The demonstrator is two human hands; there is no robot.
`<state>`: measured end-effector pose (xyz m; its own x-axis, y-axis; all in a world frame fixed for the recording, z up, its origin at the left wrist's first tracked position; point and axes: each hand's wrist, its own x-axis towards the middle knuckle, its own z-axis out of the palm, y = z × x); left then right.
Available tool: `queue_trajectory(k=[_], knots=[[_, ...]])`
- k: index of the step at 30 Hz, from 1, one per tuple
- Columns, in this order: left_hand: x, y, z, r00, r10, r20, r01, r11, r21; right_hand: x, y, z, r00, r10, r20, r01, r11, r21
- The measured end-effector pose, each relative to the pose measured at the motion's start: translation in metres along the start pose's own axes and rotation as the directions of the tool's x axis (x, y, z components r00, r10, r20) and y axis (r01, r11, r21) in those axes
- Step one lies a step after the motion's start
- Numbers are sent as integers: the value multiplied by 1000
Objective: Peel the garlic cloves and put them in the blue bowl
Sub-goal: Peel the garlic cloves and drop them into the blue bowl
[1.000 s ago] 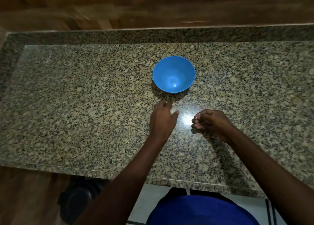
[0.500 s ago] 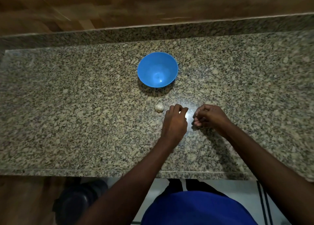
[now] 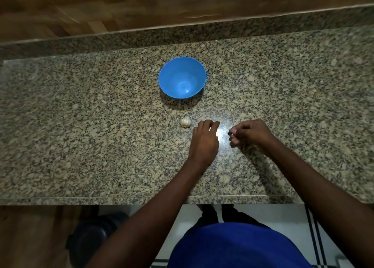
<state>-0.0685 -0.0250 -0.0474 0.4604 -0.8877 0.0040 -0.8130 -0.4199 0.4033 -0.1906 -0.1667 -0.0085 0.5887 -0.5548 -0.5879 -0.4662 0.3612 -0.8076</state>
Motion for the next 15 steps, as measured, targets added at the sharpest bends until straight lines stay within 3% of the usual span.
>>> queue_trajectory(k=[8, 11, 15], knots=[[-8, -6, 11, 998, 22, 59, -22, 1000, -5, 7, 4, -3, 986, -144, -86, 107, 934, -341], [-9, -9, 12, 997, 23, 73, -21, 999, -28, 9, 7, -1, 948, -313, -64, 219, 781, -585], [-12, -10, 13, 995, 32, 93, -28, 999, -41, 11, 11, 2, 927, -375, 11, 271, 649, -711]])
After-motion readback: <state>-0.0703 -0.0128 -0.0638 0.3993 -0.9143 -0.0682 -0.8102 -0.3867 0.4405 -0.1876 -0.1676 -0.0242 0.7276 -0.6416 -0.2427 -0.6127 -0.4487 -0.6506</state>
